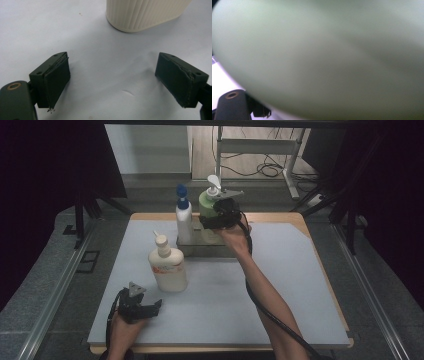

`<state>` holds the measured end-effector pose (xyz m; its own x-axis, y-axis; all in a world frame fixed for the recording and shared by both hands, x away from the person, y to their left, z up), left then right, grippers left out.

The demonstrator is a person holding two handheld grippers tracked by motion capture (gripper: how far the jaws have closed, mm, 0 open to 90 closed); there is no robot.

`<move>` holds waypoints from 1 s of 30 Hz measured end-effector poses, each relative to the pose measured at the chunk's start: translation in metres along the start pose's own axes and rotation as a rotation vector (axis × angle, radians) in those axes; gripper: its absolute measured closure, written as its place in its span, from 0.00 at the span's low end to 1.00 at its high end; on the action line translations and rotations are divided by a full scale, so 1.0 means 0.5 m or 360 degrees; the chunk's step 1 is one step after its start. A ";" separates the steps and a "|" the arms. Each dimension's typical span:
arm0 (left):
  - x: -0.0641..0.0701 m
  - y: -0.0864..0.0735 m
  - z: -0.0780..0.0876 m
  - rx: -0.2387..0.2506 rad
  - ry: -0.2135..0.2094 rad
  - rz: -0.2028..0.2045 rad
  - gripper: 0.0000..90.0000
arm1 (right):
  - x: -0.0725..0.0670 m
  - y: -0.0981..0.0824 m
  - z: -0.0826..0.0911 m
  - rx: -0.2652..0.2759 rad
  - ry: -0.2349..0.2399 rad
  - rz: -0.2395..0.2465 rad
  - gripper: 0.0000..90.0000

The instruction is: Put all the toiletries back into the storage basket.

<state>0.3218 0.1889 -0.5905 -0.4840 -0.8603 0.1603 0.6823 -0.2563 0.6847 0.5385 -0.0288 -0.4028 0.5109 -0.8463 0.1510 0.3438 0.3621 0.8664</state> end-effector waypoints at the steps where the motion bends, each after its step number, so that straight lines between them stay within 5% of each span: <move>1: 0.000 0.000 0.000 0.0000 0.0000 0.0000 0.14 | 0.001 0.000 -0.002 -0.0001 -0.0003 0.0000 0.13; 30: 0.000 0.000 0.000 -0.0002 0.0000 -0.0001 0.14 | -0.009 -0.065 -0.072 -0.0166 0.0055 -0.0039 0.13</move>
<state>0.3218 0.1890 -0.5905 -0.4847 -0.8599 0.1599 0.6827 -0.2576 0.6838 0.5531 -0.0227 -0.4489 0.5274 -0.8421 0.1124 0.4359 0.3818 0.8150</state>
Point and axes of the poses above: each handheld gripper's, and its own axes: z roughly backward along the jaws, y roughly out of its top, x roughly to its right, the point moved 9 cm from there along -z, roughly forward along the jaws, and after that the axes turned 10 degrees about -y, right-handed, at the moved point
